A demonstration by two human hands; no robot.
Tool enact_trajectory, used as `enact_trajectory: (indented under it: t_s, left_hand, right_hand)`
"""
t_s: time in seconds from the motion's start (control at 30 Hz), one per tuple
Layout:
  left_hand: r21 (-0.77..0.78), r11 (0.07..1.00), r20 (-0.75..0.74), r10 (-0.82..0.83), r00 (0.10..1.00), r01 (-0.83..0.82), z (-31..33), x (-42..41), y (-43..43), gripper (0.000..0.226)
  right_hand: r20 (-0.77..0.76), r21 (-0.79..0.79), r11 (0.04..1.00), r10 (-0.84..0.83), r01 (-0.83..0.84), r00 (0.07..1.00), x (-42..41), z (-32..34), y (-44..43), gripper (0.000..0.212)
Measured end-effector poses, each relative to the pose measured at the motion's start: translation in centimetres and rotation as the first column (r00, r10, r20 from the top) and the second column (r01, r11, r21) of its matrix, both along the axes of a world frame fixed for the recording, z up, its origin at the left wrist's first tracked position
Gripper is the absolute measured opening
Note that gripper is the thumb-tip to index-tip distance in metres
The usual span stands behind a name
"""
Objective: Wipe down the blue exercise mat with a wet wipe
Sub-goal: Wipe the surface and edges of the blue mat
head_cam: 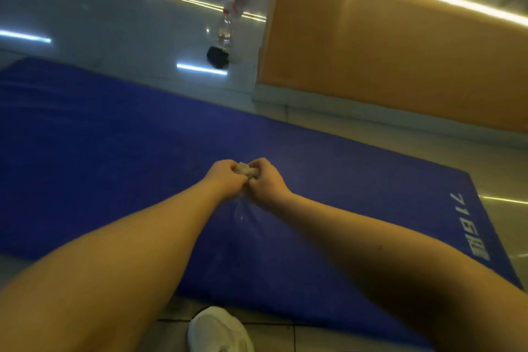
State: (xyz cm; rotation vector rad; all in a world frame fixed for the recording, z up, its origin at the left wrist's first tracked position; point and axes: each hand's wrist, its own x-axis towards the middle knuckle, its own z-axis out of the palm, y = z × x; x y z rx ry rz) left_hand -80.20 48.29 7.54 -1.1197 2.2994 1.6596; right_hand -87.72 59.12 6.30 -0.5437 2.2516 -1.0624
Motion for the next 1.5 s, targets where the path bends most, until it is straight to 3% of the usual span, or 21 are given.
enact_trajectory:
  t_s: [0.1,0.2,0.23,0.3,0.37,0.43,0.5,0.57,0.67,0.8,0.87,0.93,1.0,1.13,1.23,1.33,1.43,1.5]
  left_hand:
    - [-0.163,0.986,-0.015,0.027,1.0,-0.03,1.0,0.7,1.2,0.023]
    - [-0.229,0.972,0.022,0.057,0.998,-0.05,2.1,1.9,2.8,0.032]
    - [-0.24,0.97,0.026,0.056,0.998,-0.048,2.5,2.3,3.3,0.033]
    - [-0.239,0.971,0.016,0.026,1.0,-0.021,3.6,3.0,4.3,0.03]
    - [-0.232,0.972,-0.001,-0.05,0.999,0.048,5.0,3.8,5.4,0.023]
    - [-0.212,0.971,-0.007,-0.119,0.993,0.114,6.1,4.3,5.9,0.004]
    - [-0.191,0.967,0.003,-0.171,0.985,0.168,6.0,4.7,5.9,0.021]
    - [-0.173,0.959,0.03,-0.221,0.975,0.222,4.9,5.0,5.5,0.022]
    - [-0.214,0.936,0.11,-0.262,0.959,0.281,1.7,4.9,4.9,0.016]
    - [-0.252,0.89,0.315,-0.295,0.902,0.379,-3.4,4.3,4.0,0.026]
    - [-0.252,0.862,0.417,-0.314,0.853,0.44,-5.9,3.9,3.3,0.028]
    - [-0.278,0.819,0.507,-0.319,0.801,0.502,-8.2,3.4,2.6,0.034]
    - [-0.353,0.749,0.562,-0.309,0.767,0.561,-9.9,3.1,2.0,0.04]
    - [-0.429,0.642,0.644,-0.276,0.713,0.636,-11.9,1.8,0.7,0.043]
    - [-0.412,0.65,0.681,-0.246,0.69,0.638,-13.2,0.8,0.0,0.069]
    - [-0.38,0.675,0.702,-0.234,0.673,0.632,-14.2,-0.5,0.2,0.092]
    - [-0.357,0.693,0.71,-0.234,0.664,0.626,-14.7,-1.5,0.1,0.09]
    - [-0.354,0.683,0.721,-0.236,0.652,0.639,-15.1,-1.5,0.1,0.09]
  right_hand:
    - [-0.092,0.211,0.964,-0.143,0.159,0.986,0.2,1.4,1.3,0.046]
    - [-0.112,0.273,0.934,-0.208,0.231,0.972,1.0,3.2,2.9,0.05]
    - [-0.075,0.241,0.944,-0.212,0.224,0.974,1.2,3.6,3.1,0.041]
    - [0.192,0.079,0.966,-0.258,0.247,0.947,2.1,5.2,3.4,0.019]
    - [0.465,-0.03,0.952,-0.256,0.304,0.848,3.6,7.0,3.5,0.019]
    - [0.523,-0.056,0.96,-0.205,0.273,0.827,4.5,7.8,3.6,0.021]
    - [0.534,-0.072,0.968,-0.166,0.241,0.829,4.8,7.6,3.7,0.025]
    - [0.529,-0.072,0.973,-0.149,0.22,0.835,4.5,6.1,3.6,0.026]
    - [0.406,-0.02,0.978,-0.184,0.209,0.895,3.2,1.4,3.6,0.017]
    - [-0.022,0.244,0.945,-0.22,0.218,0.975,0.3,-5.2,6.0,0.014]
    - [-0.125,0.355,0.921,-0.12,0.157,0.985,-1.2,-8.2,7.4,0.026]
    - [-0.207,0.535,0.845,0.111,0.017,0.972,-1.8,-11.3,8.9,0.041]
    - [-0.236,0.654,0.755,0.254,-0.04,0.938,-1.7,-14.1,10.0,0.061]
    - [-0.29,0.651,0.758,0.198,0.042,0.936,-3.3,-16.9,8.5,0.077]
    - [-0.32,0.632,0.772,0.184,0.064,0.929,-5.0,-17.3,4.2,0.078]
    - [-0.297,0.605,0.795,0.284,-0.05,0.912,-5.2,-17.3,0.4,0.073]
    - [-0.293,0.619,0.773,0.394,-0.141,0.871,-6.4,-17.3,-0.7,0.074]
    - [-0.311,0.64,0.763,0.366,-0.091,0.877,-8.6,-17.4,0.7,0.076]
